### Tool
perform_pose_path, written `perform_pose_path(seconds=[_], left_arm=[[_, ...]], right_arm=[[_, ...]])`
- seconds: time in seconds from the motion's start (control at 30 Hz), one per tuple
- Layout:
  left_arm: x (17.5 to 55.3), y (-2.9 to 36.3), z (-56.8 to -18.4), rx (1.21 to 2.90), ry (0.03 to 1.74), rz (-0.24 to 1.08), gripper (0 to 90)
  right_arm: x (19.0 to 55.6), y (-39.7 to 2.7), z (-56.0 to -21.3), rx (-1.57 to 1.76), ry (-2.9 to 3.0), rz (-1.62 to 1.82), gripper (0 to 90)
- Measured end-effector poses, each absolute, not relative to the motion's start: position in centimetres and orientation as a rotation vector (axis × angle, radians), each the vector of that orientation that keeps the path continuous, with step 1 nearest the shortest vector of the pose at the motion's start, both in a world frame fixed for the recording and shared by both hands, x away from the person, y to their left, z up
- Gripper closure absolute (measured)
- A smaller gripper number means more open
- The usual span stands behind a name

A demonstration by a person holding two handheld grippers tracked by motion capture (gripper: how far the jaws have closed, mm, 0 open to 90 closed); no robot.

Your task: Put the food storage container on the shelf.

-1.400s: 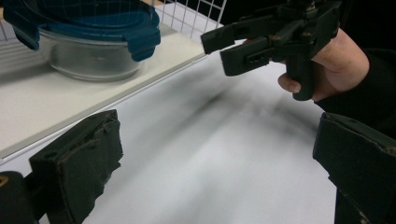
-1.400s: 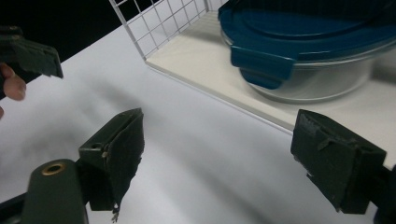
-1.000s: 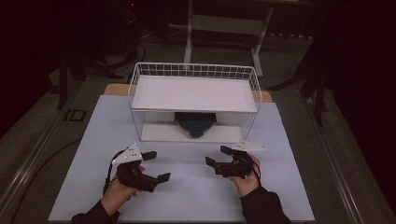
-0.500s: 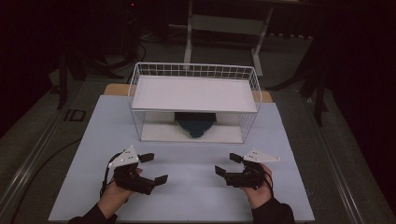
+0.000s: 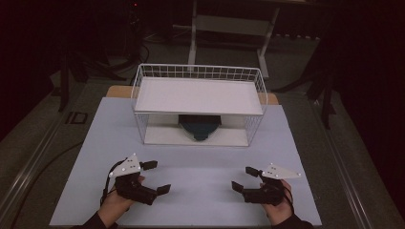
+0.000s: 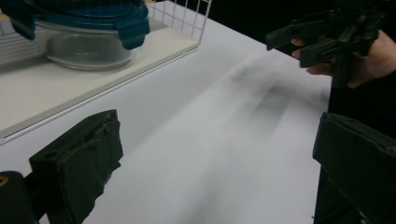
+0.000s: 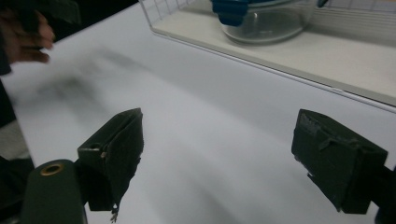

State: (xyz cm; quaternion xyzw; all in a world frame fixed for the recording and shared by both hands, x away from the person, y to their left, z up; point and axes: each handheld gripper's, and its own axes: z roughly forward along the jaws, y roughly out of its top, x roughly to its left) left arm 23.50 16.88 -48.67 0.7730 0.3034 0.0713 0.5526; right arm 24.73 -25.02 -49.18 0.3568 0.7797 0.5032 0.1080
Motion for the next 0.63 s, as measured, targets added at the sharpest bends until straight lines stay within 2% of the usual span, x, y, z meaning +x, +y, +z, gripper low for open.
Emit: perform_pose_path(seconds=[0.63], left_arm=[[23.3,16.7,-49.0,1.837,0.674,0.168,1.4]], right_arm=[[25.5,-25.3,-50.7,1.086,2.369,1.457,16.6]])
